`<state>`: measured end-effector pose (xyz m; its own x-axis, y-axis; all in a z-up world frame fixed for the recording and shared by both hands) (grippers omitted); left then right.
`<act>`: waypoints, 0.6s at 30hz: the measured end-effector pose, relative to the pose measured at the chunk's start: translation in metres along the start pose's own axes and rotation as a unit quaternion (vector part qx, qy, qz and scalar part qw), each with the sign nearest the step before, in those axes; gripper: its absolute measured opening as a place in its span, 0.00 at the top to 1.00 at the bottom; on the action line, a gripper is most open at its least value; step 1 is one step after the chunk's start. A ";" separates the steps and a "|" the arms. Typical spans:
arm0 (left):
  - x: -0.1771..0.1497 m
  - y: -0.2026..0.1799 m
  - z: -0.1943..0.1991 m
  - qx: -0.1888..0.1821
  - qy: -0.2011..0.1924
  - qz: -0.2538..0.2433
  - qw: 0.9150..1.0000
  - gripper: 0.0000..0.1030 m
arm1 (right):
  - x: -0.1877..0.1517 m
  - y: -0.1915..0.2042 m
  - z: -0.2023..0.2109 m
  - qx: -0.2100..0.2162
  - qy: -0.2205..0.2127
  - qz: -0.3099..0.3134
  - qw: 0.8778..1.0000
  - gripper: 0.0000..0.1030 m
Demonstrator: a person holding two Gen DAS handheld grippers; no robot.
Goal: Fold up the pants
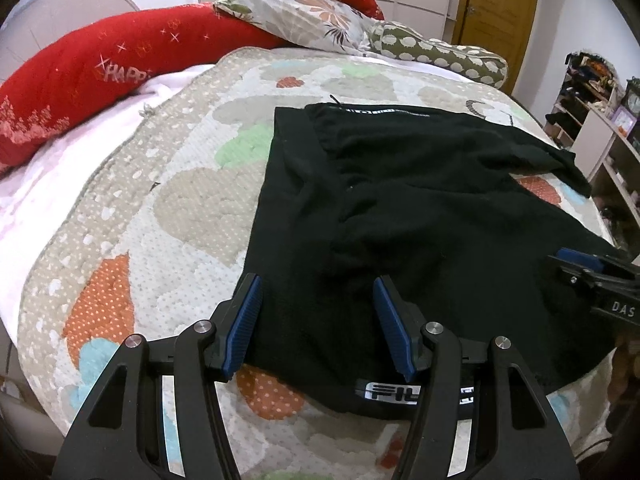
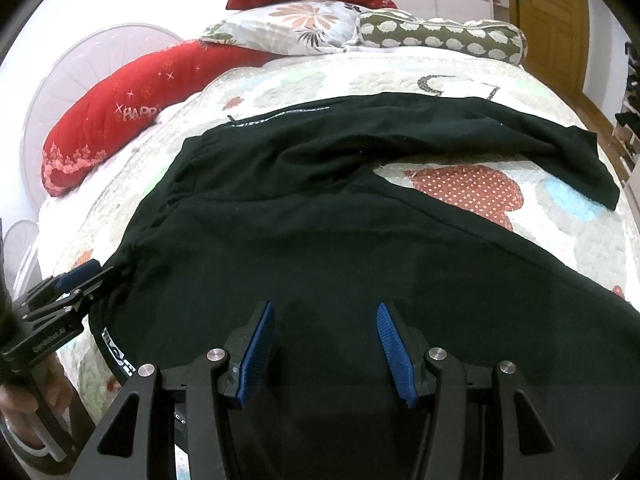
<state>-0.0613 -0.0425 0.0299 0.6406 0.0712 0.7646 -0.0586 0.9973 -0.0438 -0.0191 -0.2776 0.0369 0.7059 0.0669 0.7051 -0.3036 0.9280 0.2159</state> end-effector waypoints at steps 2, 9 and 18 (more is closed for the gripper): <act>0.000 0.002 -0.001 -0.002 0.008 0.008 1.000 0.44 | 0.000 0.000 -0.001 0.001 0.000 -0.001 1.000 0.50; 0.020 0.016 -0.006 -0.034 0.012 0.039 0.999 0.44 | 0.017 0.001 0.000 0.004 -0.014 0.007 1.000 0.50; 0.092 0.044 -0.058 -0.081 0.013 0.075 0.994 0.24 | 0.085 -0.017 -0.025 0.005 -0.039 -0.003 0.999 0.42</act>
Point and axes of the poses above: each gripper's, at about its wrist camera, not at the fingertips, and z roughly against the way its jaws point, y to its left, x to its top, the point moved 1 cm from there along -z, roughly the way its jaws point, and after that the axes turned 11 degrees about -y, right-handed, at the moved point
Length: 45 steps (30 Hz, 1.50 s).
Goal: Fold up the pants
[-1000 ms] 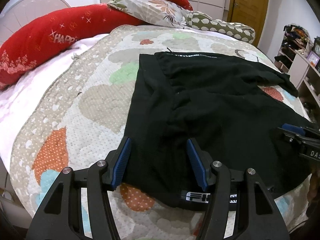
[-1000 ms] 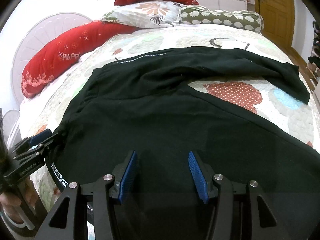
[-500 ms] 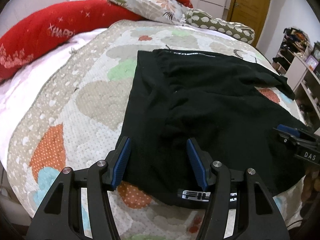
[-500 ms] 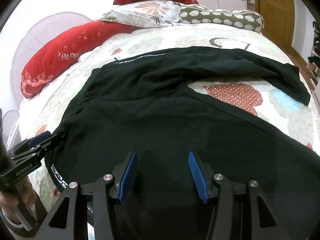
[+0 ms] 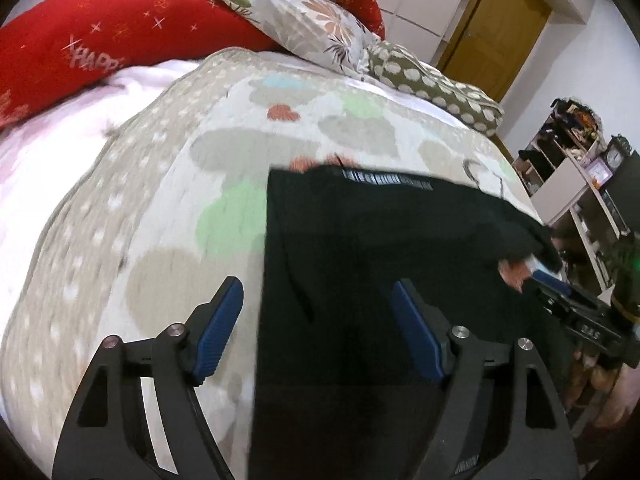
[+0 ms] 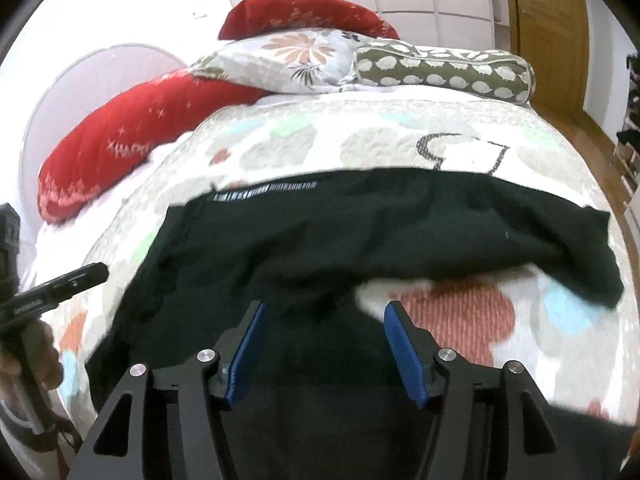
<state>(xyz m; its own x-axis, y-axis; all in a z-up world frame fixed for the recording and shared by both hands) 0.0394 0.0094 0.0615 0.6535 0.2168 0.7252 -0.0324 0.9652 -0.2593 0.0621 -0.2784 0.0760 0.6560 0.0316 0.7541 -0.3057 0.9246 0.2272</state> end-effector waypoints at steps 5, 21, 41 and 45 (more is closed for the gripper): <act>0.030 0.017 -0.055 0.016 0.029 0.002 0.999 0.24 | 0.029 -0.012 -0.034 0.030 -0.009 -0.037 0.999 0.38; 0.056 0.021 -0.140 -0.054 0.070 -0.111 0.990 0.24 | 0.087 -0.017 -0.173 0.065 0.084 0.225 0.969 0.34; 0.042 -0.025 0.003 -0.156 -0.039 -0.156 0.975 0.94 | 0.043 0.033 0.027 0.109 -0.033 0.232 0.966 0.94; 0.009 -0.025 0.053 -0.177 -0.046 -0.139 0.973 0.94 | -0.009 0.045 0.087 0.135 -0.052 0.196 0.970 0.94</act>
Point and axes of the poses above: each gripper's, at about its wrist camera, not at the fingertips, and z roughly against the way its jaws point, y to its left, x to its top, the point moved 1 cm from there along -z, roughly the way its jaws point, and after that the axes turned 11 degrees about -y, right-handed, at the moved point
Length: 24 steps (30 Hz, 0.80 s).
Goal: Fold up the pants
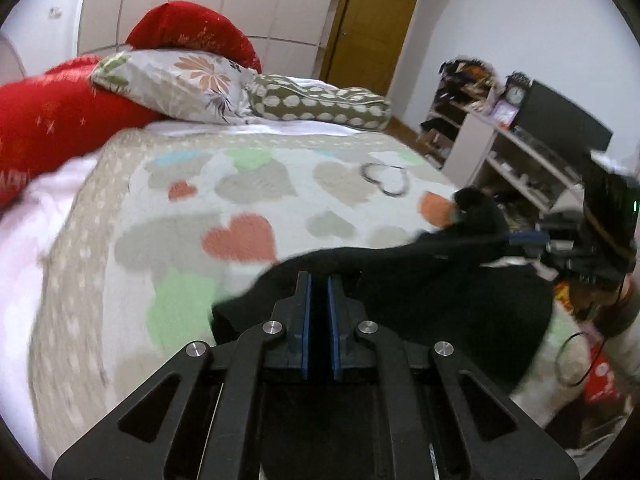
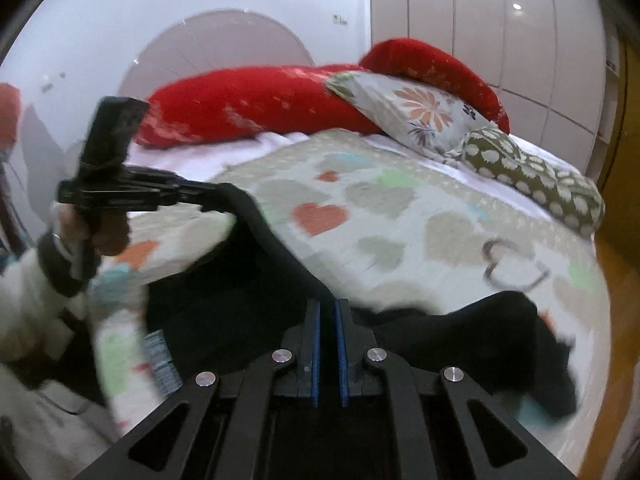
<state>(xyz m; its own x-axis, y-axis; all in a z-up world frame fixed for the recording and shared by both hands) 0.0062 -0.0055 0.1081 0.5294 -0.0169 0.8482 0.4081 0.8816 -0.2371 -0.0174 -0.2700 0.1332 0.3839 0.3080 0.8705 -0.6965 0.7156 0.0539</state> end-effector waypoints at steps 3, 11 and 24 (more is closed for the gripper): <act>-0.032 -0.013 0.023 0.006 0.008 0.015 1.000 0.94 | -0.046 0.033 0.016 0.018 0.009 -0.049 0.999 0.94; -0.080 -0.005 0.046 0.068 0.040 0.074 0.994 0.94 | -0.120 0.040 0.007 0.007 0.053 -0.171 0.984 0.95; -0.075 -0.012 0.048 0.089 0.032 0.104 0.990 0.58 | -0.080 -0.102 0.021 -0.249 -0.021 -0.257 0.934 0.30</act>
Point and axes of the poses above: each gripper's, at about its wrist camera, not at the fingertips, and z roughly against the way its jaws point, y to its left, x to its top, the point moved 1 cm from there along -z, roughly the way its jaws point, and after that the axes turned 11 degrees about -y, right-handed, at the moved point
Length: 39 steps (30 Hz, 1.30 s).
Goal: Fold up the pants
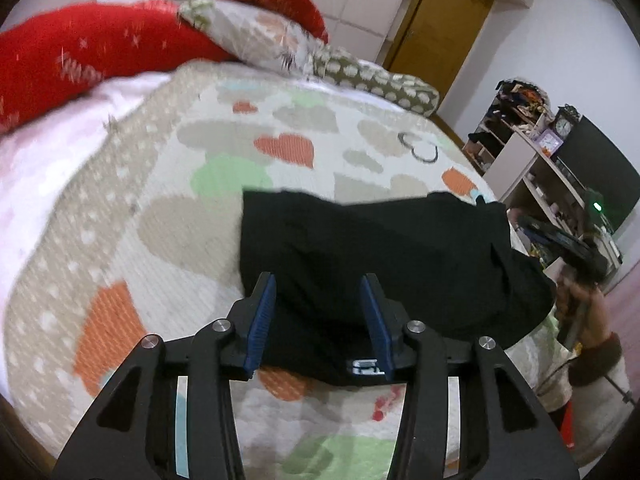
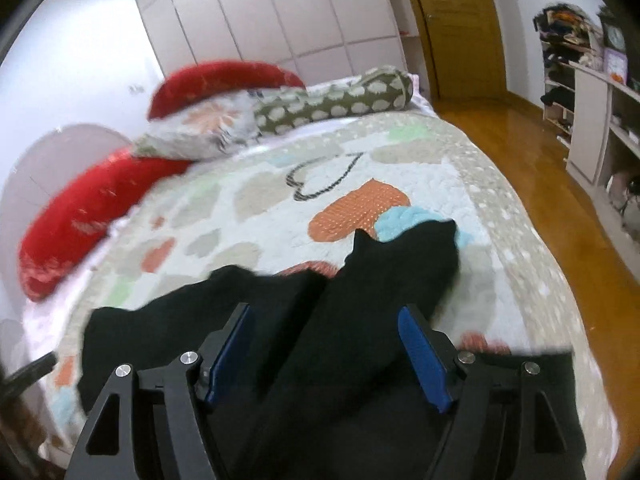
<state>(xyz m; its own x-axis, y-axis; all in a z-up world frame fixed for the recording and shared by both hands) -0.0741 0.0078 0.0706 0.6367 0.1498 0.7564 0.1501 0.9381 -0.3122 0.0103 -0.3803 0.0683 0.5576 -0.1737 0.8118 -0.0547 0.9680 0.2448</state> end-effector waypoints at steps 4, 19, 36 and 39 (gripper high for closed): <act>-0.009 -0.008 -0.009 0.003 0.018 0.000 1.000 0.58 | 0.006 -0.014 -0.067 -0.078 0.045 0.019 0.996 0.53; -0.015 0.002 -0.009 0.175 -0.029 -0.013 0.984 0.58 | -0.020 -0.098 0.088 -0.063 -0.028 -0.081 0.994 0.94; -0.024 0.027 -0.019 0.240 -0.005 -0.005 0.971 0.58 | -0.047 -0.102 0.075 -0.063 0.034 -0.120 0.990 0.92; -0.024 0.026 -0.018 0.242 -0.007 -0.007 0.970 0.58 | -0.049 -0.097 0.071 -0.061 0.037 -0.120 0.990 0.90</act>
<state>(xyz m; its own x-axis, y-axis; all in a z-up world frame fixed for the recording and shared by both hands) -0.0719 0.0235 0.0345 0.6271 0.1365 0.7669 -0.2154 0.9765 0.0023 -0.0705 -0.4781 0.0420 0.6021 -0.3915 0.6959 0.1836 0.9161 0.3565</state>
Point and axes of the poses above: each gripper's, at about its wrist camera, not at the fingertips, and z roughly against the way its jaws point, y to its left, x to its top, the point moved 1 cm from there along -z, roughly the way its jaws point, and after that the axes turned 11 degrees about -y, right-handed, at the moved point
